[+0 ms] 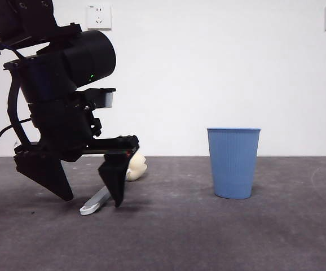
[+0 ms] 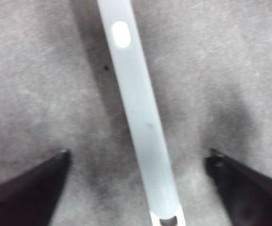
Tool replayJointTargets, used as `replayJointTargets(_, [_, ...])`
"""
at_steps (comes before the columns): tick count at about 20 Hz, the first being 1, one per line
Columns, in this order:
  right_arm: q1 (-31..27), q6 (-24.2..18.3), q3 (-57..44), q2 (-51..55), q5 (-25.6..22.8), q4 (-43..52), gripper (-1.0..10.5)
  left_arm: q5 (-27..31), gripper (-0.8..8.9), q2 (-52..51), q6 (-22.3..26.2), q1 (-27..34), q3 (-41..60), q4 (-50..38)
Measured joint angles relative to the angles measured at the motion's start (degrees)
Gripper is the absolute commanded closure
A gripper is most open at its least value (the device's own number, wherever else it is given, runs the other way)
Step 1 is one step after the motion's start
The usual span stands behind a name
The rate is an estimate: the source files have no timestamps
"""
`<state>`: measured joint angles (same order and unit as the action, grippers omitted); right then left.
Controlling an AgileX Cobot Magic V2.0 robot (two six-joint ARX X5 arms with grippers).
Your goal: Pick up the cup brush,pick up the cup,insert the brush into the cup,clean the cup,put the cup brush back,put the cup back to the fixed position on the table
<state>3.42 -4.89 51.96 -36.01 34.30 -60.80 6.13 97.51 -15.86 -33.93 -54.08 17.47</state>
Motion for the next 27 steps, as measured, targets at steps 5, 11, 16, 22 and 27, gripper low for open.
replayJointTargets(5, [0.00,0.17,0.00,0.00,0.00,-0.02,3.5,-0.31,8.26,0.02,-0.31,-0.33,-0.02,0.72])
replayJointTargets(11, [0.00,1.01,0.00,0.00,0.00,-0.02,3.5,-0.50,8.26,-0.90,-0.72,-0.33,-1.60,6.21])
replayJointTargets(16, [0.17,2.99,0.00,-1.03,0.00,0.31,3.5,-0.66,8.26,-7.52,0.22,-0.37,-2.40,9.29])
replayJointTargets(22, [2.51,4.55,-2.60,-7.91,-0.02,12.39,3.5,-2.82,8.26,-22.45,2.45,-0.37,-2.51,16.24])
replayJointTargets(27, [9.66,8.39,-14.03,-13.84,-9.53,31.47,3.5,-3.58,8.26,-35.06,4.28,-0.42,-2.56,25.20])
